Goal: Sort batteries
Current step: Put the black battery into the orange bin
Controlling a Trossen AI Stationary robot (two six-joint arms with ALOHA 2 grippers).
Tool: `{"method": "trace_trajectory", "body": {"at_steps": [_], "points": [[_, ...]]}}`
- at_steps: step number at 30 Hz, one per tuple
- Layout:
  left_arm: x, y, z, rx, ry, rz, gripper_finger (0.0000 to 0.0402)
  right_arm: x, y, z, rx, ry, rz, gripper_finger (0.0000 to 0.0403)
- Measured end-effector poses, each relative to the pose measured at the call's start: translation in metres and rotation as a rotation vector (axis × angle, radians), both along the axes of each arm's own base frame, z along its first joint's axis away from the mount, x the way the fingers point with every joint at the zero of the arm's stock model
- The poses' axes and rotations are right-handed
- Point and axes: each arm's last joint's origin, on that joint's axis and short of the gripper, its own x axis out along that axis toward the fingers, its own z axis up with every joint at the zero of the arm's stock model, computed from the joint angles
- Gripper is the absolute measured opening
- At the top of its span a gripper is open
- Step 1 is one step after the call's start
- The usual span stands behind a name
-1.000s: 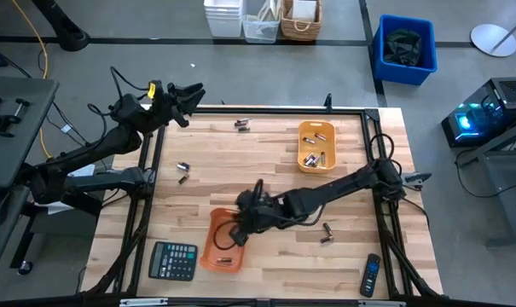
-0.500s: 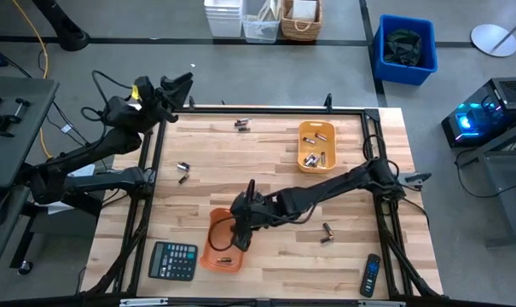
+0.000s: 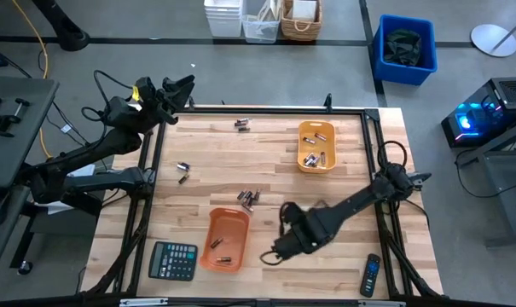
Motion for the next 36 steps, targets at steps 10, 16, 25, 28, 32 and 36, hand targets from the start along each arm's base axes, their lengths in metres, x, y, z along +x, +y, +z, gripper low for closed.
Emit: {"method": "trace_trajectory", "body": {"at_steps": [10,16,25,28,32,36], "points": [[0.002,0.001,-0.001,-0.015,-0.006,-0.013,0.0188,-0.037,-0.001,-0.056,0.139,0.076,-0.260,0.0209],[0.002,0.001,-0.001,-0.004,0.004,-0.007,0.0188,-0.058,-0.031,-0.078,0.171,0.115,-0.252,0.0208],[0.003,0.002,-0.003,-0.011,0.019,0.020,0.0188,-0.080,-0.048,-0.119,0.271,0.085,-0.229,0.0208],[0.003,0.003,-0.004,-0.019,0.033,0.020,0.0188,-0.081,-0.049,-0.124,0.280,0.071,-0.222,0.0208],[0.004,0.003,-0.006,-0.030,0.049,0.020,0.0188,-0.085,-0.051,-0.131,0.280,0.074,-0.205,0.0208],[0.004,0.004,-0.006,-0.030,0.051,0.041,0.0188,-0.088,-0.052,-0.139,0.301,0.053,-0.198,0.0198]]}}
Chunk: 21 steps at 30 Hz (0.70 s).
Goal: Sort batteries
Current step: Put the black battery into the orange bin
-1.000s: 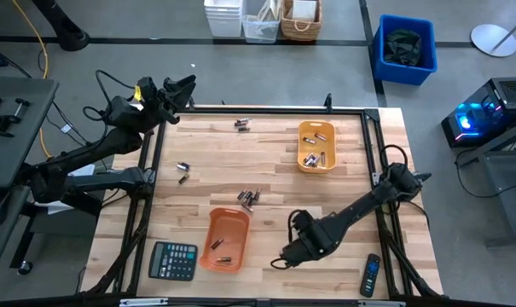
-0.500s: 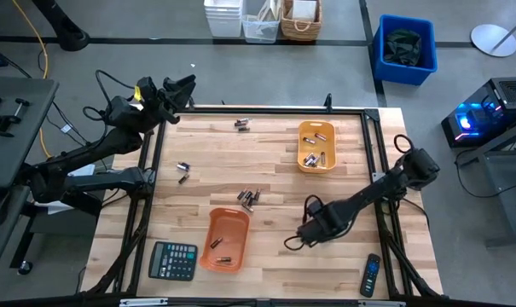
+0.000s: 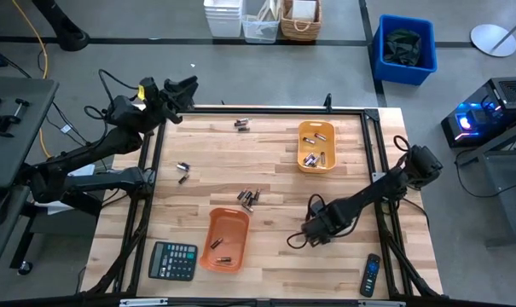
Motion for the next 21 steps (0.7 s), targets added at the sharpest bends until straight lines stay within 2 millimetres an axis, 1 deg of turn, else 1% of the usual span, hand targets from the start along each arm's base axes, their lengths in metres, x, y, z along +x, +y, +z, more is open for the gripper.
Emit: {"method": "trace_trajectory", "body": {"at_steps": [3,5,8,9,13,14,18,21], "points": [[0.000,0.001,0.000,-0.007,-0.003,0.020,0.0188,-0.001,-0.001,-0.003,-0.004,-0.007,-0.021,0.0163],[0.000,0.001,0.000,0.001,0.000,0.032,0.0188,-0.001,-0.001,-0.003,-0.016,-0.010,-0.023,0.0123],[0.000,0.001,0.000,0.002,0.002,0.034,0.0188,0.000,-0.002,-0.003,-0.016,-0.009,-0.028,0.0045],[0.000,0.001,0.000,0.002,0.002,0.034,0.0188,0.001,-0.002,-0.002,-0.019,-0.014,-0.025,0.0034],[0.000,0.001,0.000,0.019,0.014,0.044,0.0188,0.008,0.001,0.010,-0.058,-0.012,0.021,0.0034],[0.000,0.001,0.000,0.020,0.014,0.045,0.0188,0.011,0.001,0.015,-0.097,-0.023,0.039,0.0034],[-0.001,0.002,0.000,0.026,0.018,0.062,0.0188,0.026,0.004,0.046,-0.187,-0.086,0.077,0.0034],[-0.001,0.002,0.000,0.035,0.024,0.075,0.0188,0.043,0.010,0.069,-0.219,-0.206,0.079,0.0034]]}}
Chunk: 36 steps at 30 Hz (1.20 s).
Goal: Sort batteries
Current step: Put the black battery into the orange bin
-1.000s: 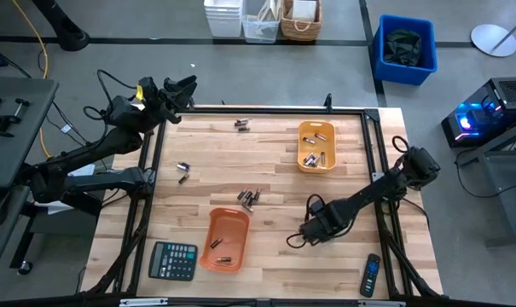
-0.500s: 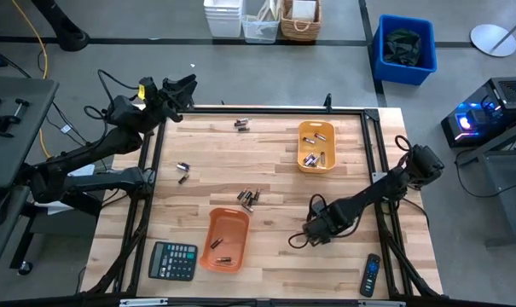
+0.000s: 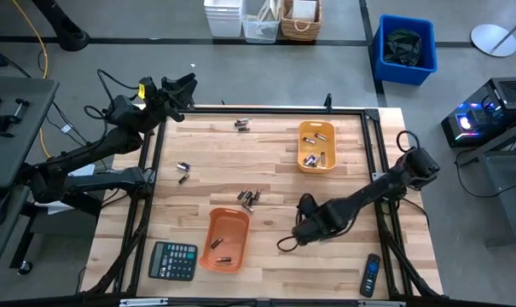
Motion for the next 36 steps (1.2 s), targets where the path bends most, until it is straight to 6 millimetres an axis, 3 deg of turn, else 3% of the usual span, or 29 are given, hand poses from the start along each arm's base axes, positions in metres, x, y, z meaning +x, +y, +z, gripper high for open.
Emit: {"method": "trace_trajectory", "body": {"at_steps": [9,21,26,36], "points": [[0.000,0.000,0.000,-0.008,-0.004,-0.004,0.0188,0.044,-0.004,0.054,-0.114,-0.404,-0.038,0.0034],[0.000,0.000,0.000,-0.012,-0.006,-0.006,0.0188,0.087,-0.024,0.081,-0.099,-0.744,0.112,0.0034],[0.000,0.000,0.000,-0.016,-0.009,-0.008,0.0188,0.104,-0.026,0.079,-0.045,-0.833,0.215,0.0034],[0.001,0.000,-0.002,-0.030,0.005,-0.036,0.0188,0.131,-0.014,0.040,0.108,-0.844,0.305,0.0034]]}}
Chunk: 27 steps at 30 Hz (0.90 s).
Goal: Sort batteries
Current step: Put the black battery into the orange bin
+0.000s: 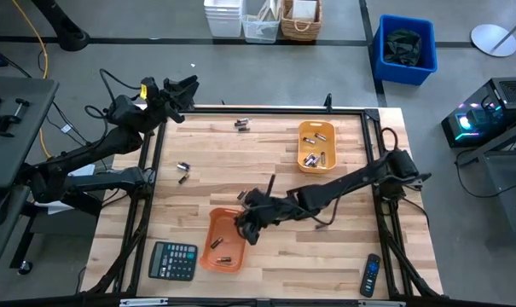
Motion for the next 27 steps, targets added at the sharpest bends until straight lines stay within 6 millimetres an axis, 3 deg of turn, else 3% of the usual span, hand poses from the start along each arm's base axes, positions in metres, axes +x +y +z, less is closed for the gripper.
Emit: {"method": "trace_trajectory", "body": {"at_steps": [4,10,13,16,22,27], "points": [[0.000,0.000,0.000,-0.004,0.001,-0.001,0.0188,0.005,0.003,-0.009,0.032,0.006,0.028,0.0044],[0.000,0.000,-0.001,-0.045,-0.017,-0.023,0.0188,0.008,0.002,-0.024,0.113,0.070,-0.038,0.0141],[0.000,0.000,-0.001,-0.047,-0.019,-0.024,0.0188,0.011,-0.001,-0.021,0.082,0.047,-0.020,0.0189],[0.000,0.000,0.000,-0.045,-0.022,-0.024,0.0188,0.009,-0.005,-0.003,0.047,0.101,0.004,0.0218],[0.000,0.000,-0.001,-0.066,-0.033,-0.035,0.0188,-0.028,-0.012,0.041,-0.174,0.471,-0.058,0.0220],[0.000,0.000,0.000,-0.065,-0.035,-0.036,0.0188,-0.078,-0.009,0.033,-0.310,0.941,-0.055,0.0213]]}}
